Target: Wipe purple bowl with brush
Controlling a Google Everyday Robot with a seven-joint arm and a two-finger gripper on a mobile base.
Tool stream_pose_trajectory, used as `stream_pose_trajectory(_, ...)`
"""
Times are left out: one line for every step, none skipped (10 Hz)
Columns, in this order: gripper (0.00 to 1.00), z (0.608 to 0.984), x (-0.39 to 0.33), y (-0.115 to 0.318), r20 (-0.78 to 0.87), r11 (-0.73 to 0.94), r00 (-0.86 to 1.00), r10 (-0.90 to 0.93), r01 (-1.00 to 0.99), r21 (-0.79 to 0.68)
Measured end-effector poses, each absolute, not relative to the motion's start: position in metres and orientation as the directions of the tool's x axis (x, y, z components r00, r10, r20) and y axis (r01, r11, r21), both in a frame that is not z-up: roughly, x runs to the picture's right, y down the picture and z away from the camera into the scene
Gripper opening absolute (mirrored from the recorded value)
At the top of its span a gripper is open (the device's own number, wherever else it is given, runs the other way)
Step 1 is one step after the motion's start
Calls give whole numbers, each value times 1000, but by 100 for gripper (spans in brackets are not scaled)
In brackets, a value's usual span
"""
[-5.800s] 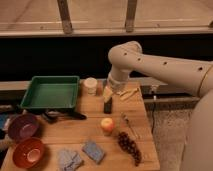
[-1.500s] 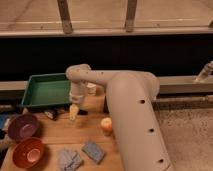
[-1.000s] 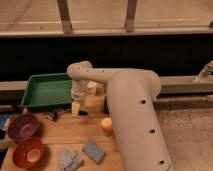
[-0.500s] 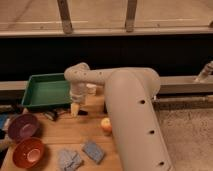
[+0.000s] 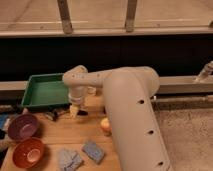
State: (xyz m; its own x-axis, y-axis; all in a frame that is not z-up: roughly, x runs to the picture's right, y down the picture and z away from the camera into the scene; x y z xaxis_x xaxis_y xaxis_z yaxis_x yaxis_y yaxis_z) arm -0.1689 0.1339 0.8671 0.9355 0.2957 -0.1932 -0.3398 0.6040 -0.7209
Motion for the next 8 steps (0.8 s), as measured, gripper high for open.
stream_pose_trajectory(66,869,-170,136,-205,596,935,288,-343,-727)
stream_pose_trajectory(66,872,-170,137,-211,587,937,279,-341,-734)
stream_pose_trajectory(66,875,-170,141,-217,568,939,265,-334,-752)
stream_pose_trajectory(66,878,-172,144,-218,555,942,254,-326,-765)
stream_pose_trajectory(66,880,-174,147,-218,540,945,243,-319,-779)
stream_pose_trajectory(65,883,-176,149,-220,526,948,232,-312,-791)
stream_pose_trajectory(60,884,-176,150,-221,515,949,224,-308,-800)
stream_pose_trajectory(54,885,-176,150,-220,512,949,225,-307,-802)
